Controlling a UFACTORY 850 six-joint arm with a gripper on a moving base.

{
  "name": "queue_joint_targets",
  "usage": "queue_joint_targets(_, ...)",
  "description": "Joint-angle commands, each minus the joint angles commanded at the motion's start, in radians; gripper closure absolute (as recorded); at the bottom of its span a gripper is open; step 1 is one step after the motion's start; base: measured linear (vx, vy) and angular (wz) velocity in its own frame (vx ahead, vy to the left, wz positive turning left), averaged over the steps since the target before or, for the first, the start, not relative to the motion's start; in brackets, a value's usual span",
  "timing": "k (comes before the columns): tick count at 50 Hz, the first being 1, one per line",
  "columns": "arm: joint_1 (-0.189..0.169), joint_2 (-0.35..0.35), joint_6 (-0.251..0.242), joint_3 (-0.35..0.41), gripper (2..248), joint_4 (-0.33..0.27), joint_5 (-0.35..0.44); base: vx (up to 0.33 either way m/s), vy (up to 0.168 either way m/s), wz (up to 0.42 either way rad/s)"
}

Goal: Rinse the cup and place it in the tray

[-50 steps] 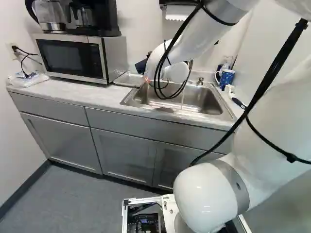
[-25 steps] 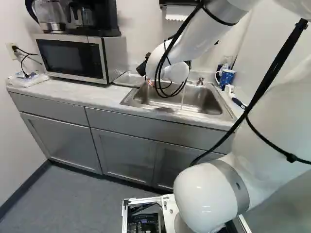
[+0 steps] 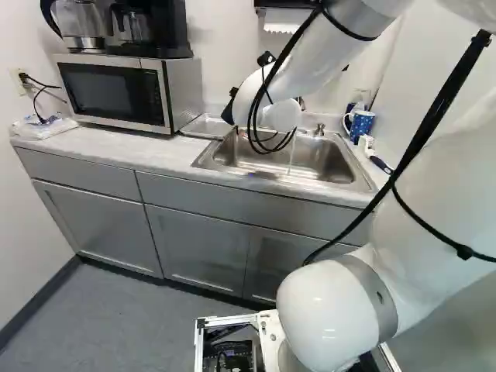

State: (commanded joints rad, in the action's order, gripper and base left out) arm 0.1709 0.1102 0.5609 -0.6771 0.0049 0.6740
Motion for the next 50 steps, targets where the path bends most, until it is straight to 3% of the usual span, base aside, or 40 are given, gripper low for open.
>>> queue_joint_targets(50, 0.000, 0.000, -0.526, 0.000, 126, 0.000, 0.000, 0.000, 0.000, 0.000)
